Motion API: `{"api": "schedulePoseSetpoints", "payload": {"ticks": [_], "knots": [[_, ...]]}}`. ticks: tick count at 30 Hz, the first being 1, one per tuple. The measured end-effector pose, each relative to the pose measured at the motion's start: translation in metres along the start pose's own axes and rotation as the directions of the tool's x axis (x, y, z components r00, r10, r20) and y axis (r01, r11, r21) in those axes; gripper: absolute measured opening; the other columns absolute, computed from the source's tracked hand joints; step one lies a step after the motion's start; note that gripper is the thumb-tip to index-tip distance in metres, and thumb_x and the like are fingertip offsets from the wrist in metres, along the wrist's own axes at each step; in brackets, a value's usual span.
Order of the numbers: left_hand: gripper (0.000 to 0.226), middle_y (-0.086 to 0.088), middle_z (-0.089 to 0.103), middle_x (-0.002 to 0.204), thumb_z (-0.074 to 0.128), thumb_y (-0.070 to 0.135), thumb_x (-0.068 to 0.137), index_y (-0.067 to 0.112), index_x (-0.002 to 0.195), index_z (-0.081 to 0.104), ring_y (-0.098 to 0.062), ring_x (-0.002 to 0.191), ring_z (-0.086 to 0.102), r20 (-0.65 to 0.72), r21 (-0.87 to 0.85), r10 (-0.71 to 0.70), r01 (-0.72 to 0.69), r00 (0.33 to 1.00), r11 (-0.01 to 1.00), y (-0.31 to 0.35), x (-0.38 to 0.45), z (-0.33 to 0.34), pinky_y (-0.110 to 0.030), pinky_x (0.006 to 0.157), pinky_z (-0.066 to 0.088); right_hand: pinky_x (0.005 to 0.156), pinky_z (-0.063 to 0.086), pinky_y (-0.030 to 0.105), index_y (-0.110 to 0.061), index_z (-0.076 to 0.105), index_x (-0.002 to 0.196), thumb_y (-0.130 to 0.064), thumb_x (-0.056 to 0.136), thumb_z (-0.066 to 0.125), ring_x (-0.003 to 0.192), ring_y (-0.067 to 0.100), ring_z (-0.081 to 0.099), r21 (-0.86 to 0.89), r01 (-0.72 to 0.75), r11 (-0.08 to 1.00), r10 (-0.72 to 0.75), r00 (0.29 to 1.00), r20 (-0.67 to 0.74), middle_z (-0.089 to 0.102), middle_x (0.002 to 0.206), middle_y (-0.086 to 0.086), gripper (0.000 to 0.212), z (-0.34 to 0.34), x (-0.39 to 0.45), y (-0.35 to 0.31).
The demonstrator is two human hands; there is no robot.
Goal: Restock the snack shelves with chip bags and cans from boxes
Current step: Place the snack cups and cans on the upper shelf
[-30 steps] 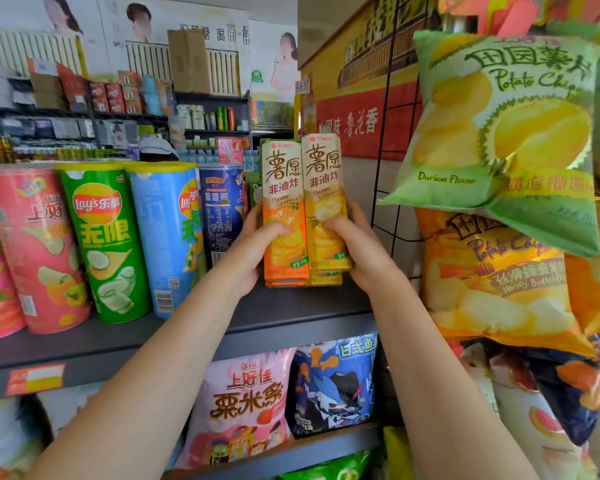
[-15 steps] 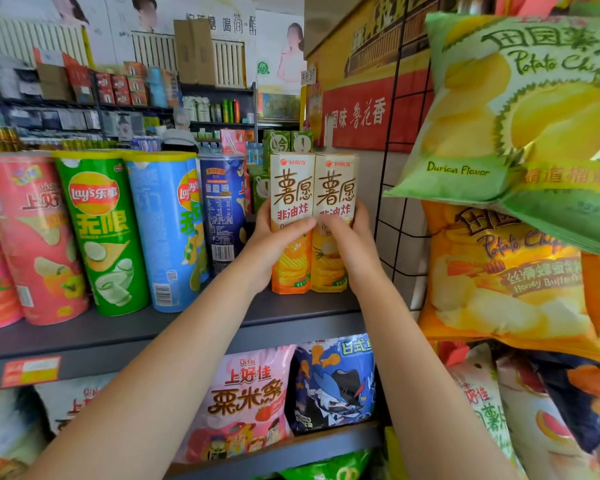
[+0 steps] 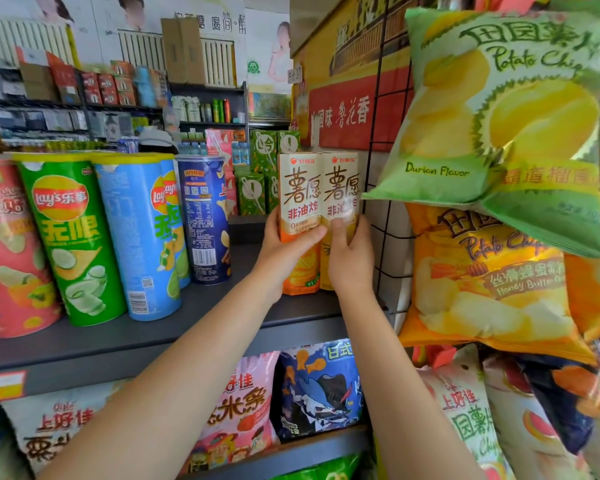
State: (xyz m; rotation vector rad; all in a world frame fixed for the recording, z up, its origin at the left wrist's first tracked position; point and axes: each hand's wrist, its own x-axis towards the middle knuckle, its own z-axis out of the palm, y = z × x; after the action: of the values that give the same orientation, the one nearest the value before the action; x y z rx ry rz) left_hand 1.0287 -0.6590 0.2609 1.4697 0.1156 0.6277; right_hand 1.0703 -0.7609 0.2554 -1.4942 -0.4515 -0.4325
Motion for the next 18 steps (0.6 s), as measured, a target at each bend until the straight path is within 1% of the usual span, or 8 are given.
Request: {"api": "schedulePoseSetpoints", "payload": {"ticks": [3, 5, 8, 11, 12, 15, 16, 18], "knots": [[0.116, 0.01, 0.061, 0.134, 0.09, 0.053, 0.045, 0.037, 0.147, 0.036, -0.014, 0.124, 0.056, -0.004, 0.006, 0.0, 0.0, 1.0, 1.0, -0.001, 0.001, 0.0, -0.046, 0.109, 0.045, 0.102, 0.041, 0.033, -0.015, 0.041, 0.145, -0.03, 0.104, 0.046, 0.129, 0.022, 0.049, 0.052, -0.056, 0.997, 0.055, 0.998, 0.014, 0.054, 0.139, 0.006, 0.045, 0.0, -0.005, 0.004], [0.112, 0.01, 0.062, 0.132, 0.091, 0.051, 0.047, 0.038, 0.145, 0.038, -0.013, 0.122, 0.058, -0.008, 0.007, 0.006, -0.005, 1.0, 1.0, -0.001, 0.002, 0.001, -0.046, 0.107, 0.047, 0.104, 0.038, 0.032, -0.018, 0.038, 0.148, -0.028, 0.102, 0.048, 0.132, 0.021, 0.047, 0.105, -0.126, 0.986, 0.123, 0.992, 0.033, 0.05, 0.143, 0.005, 0.048, -0.001, -0.004, 0.002], [0.1, 0.01, 0.064, 0.129, 0.092, 0.043, 0.059, 0.038, 0.144, 0.04, -0.012, 0.119, 0.06, -0.016, 0.02, 0.018, -0.018, 1.0, 1.0, -0.004, 0.005, 0.001, -0.046, 0.106, 0.048, 0.103, 0.039, 0.033, -0.021, 0.038, 0.149, -0.027, 0.1, 0.05, 0.131, 0.019, 0.048, 0.154, -0.156, 0.976, 0.149, 0.987, 0.055, 0.052, 0.143, 0.002, 0.05, -0.001, -0.002, 0.0], [0.104, 0.011, 0.063, 0.13, 0.09, 0.051, 0.054, 0.038, 0.145, 0.04, -0.012, 0.121, 0.059, -0.021, 0.056, 0.022, -0.02, 1.0, 0.998, -0.004, 0.005, 0.0, -0.046, 0.106, 0.048, 0.103, 0.04, 0.034, -0.022, 0.038, 0.149, -0.03, 0.098, 0.051, 0.132, 0.018, 0.048, 0.17, -0.165, 0.971, 0.158, 0.986, 0.058, 0.052, 0.143, 0.001, 0.053, 0.0, -0.004, 0.001], [0.103, 0.011, 0.063, 0.131, 0.09, 0.05, 0.057, 0.038, 0.146, 0.039, -0.011, 0.122, 0.058, -0.02, 0.074, 0.03, -0.029, 0.999, 0.997, -0.003, 0.005, 0.0, -0.046, 0.107, 0.047, 0.105, 0.04, 0.036, -0.022, 0.038, 0.149, -0.031, 0.096, 0.052, 0.132, 0.018, 0.048, 0.176, -0.159, 0.972, 0.152, 0.987, 0.054, 0.051, 0.143, 0.0, 0.055, 0.0, -0.006, 0.0], [0.099, 0.01, 0.059, 0.137, 0.087, 0.048, 0.07, 0.036, 0.151, 0.03, -0.011, 0.125, 0.056, -0.009, 0.149, 0.031, -0.029, 0.999, 0.988, -0.002, 0.0, -0.003, -0.046, 0.11, 0.044, 0.115, 0.036, 0.044, -0.023, 0.03, 0.153, -0.043, 0.086, 0.052, 0.139, 0.015, 0.04, 0.153, -0.089, 0.984, 0.088, 0.996, 0.016, 0.043, 0.15, -0.002, 0.074, -0.003, -0.023, -0.007], [0.103, 0.009, 0.057, 0.141, 0.085, 0.052, 0.07, 0.036, 0.153, 0.027, -0.013, 0.128, 0.054, -0.007, 0.176, 0.029, -0.027, 1.0, 0.984, 0.0, -0.004, -0.005, -0.046, 0.111, 0.043, 0.117, 0.034, 0.045, -0.023, 0.026, 0.154, -0.045, 0.083, 0.051, 0.142, 0.013, 0.036, 0.144, -0.032, 0.989, 0.032, 0.999, 0.002, 0.04, 0.152, -0.003, 0.079, -0.004, -0.032, -0.011], [0.1, 0.005, 0.047, 0.151, 0.079, 0.057, 0.074, 0.035, 0.155, 0.024, -0.016, 0.137, 0.045, -0.037, 0.249, 0.046, -0.036, 0.998, 0.968, 0.01, -0.017, -0.013, -0.044, 0.113, 0.039, 0.117, 0.033, 0.046, -0.02, 0.028, 0.152, -0.039, 0.084, 0.051, 0.144, 0.014, 0.034, 0.143, 0.131, 0.981, -0.13, 0.991, -0.016, 0.037, 0.153, -0.002, 0.075, -0.007, -0.048, -0.019]]}}
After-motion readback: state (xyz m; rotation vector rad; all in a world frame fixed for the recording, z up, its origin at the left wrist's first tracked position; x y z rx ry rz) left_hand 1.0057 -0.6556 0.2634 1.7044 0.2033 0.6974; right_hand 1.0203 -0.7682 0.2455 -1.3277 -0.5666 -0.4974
